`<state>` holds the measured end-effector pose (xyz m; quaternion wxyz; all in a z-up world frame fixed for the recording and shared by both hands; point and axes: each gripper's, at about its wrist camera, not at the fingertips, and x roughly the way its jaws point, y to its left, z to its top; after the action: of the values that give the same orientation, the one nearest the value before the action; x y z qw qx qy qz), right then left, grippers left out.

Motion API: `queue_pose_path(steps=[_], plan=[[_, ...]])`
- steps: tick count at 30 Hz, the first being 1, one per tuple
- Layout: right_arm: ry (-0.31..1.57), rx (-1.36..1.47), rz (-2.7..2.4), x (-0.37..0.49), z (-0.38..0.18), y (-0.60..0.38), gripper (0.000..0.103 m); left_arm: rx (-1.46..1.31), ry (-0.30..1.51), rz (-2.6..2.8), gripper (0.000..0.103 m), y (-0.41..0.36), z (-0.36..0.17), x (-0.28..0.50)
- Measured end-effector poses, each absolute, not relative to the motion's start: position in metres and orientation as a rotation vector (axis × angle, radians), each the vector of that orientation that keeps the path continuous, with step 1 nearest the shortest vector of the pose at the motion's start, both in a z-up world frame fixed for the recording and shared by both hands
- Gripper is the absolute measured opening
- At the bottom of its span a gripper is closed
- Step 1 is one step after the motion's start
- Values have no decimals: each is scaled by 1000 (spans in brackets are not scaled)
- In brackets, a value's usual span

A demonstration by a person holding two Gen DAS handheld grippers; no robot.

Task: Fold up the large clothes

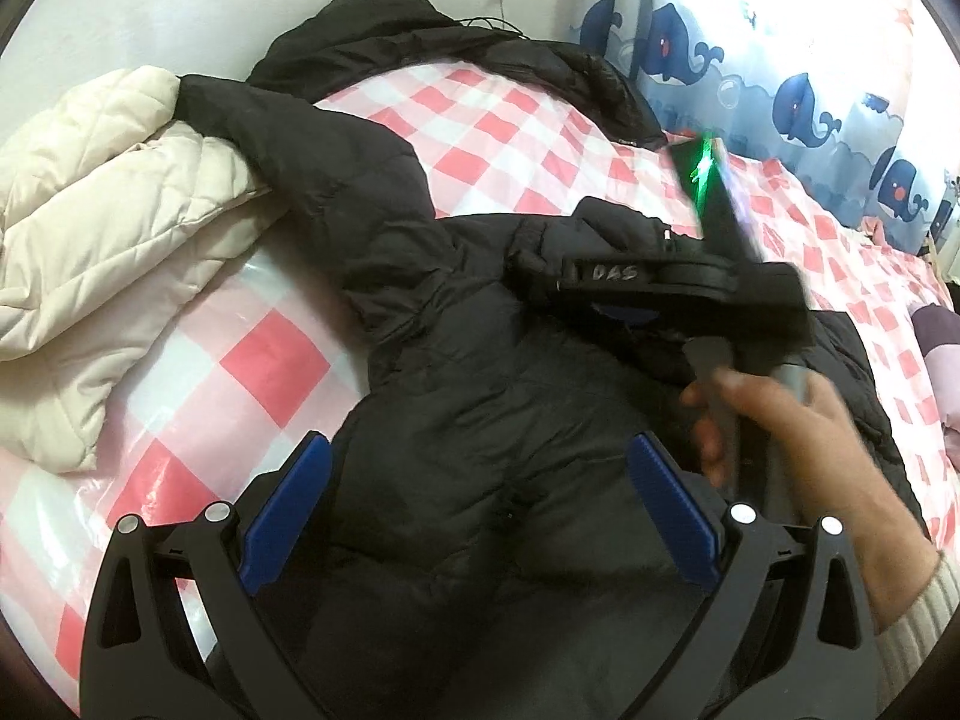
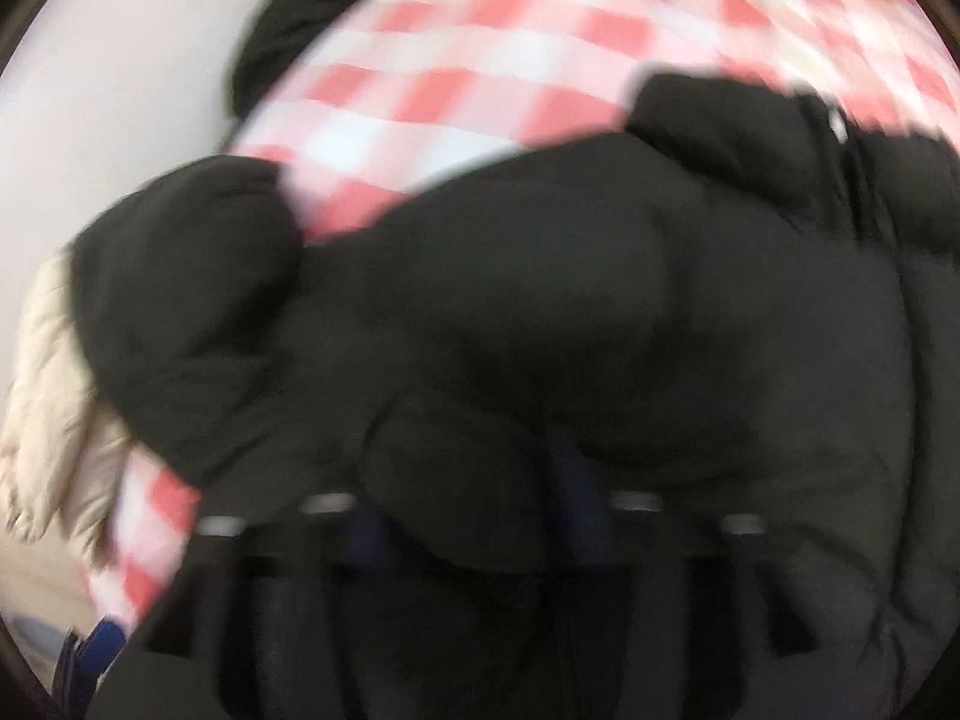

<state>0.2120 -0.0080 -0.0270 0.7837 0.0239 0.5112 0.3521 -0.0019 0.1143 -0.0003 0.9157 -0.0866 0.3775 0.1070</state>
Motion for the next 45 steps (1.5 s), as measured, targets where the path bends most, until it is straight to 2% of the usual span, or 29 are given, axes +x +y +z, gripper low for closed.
queue_pose_path(steps=[6, 12, 17, 20, 21, 24, 25, 27, 29, 30, 33, 37, 40, 42, 45], plan=[[862, 162, 674, 199, 28, -62, 79, -185, 757, 234, 95, 124, 4, 3], [865, 255, 309, 194, 39, -226, 82, -170, 667, 104, 95, 99, 38, 31], [921, 377, 155, 202, 15, -334, 84, -94, 621, -45, 95, 47, 56, 124], [989, 410, 162, 207, -20, -347, 84, -68, 769, -6, 95, 37, 17, 190], [1012, 411, 158, 207, -32, -350, 84, -98, 911, 17, 95, 41, -16, 220], [1020, 416, 175, 198, -46, -351, 85, -94, 1159, 56, 95, 50, -91, 256], [1010, 429, 192, 195, -44, -352, 85, -65, 1148, 62, 95, 51, -95, 256], [976, 409, 196, 182, -30, -350, 85, -28, 1094, 80, 94, 52, -71, 248], [930, 371, 225, 168, -18, -344, 87, 59, 954, 123, 95, 61, -16, 233], [912, 346, 237, 158, -12, -341, 88, 121, 864, 180, 95, 74, 23, 224], [908, 338, 288, 136, -9, -335, 92, 119, 756, 241, 95, 128, 100, 217], [942, 418, 295, 124, -22, -337, 92, -33, 704, 474, 95, 267, 182, 231], [948, 460, 287, 115, -27, -339, 92, -305, 747, 609, 95, 385, 188, 227], [934, 492, 284, 106, -25, -343, 92, -509, 793, 637, 95, 445, 170, 209], [924, 545, 275, 96, -29, -351, 92, -806, 867, 566, 95, 510, 114, 183]])
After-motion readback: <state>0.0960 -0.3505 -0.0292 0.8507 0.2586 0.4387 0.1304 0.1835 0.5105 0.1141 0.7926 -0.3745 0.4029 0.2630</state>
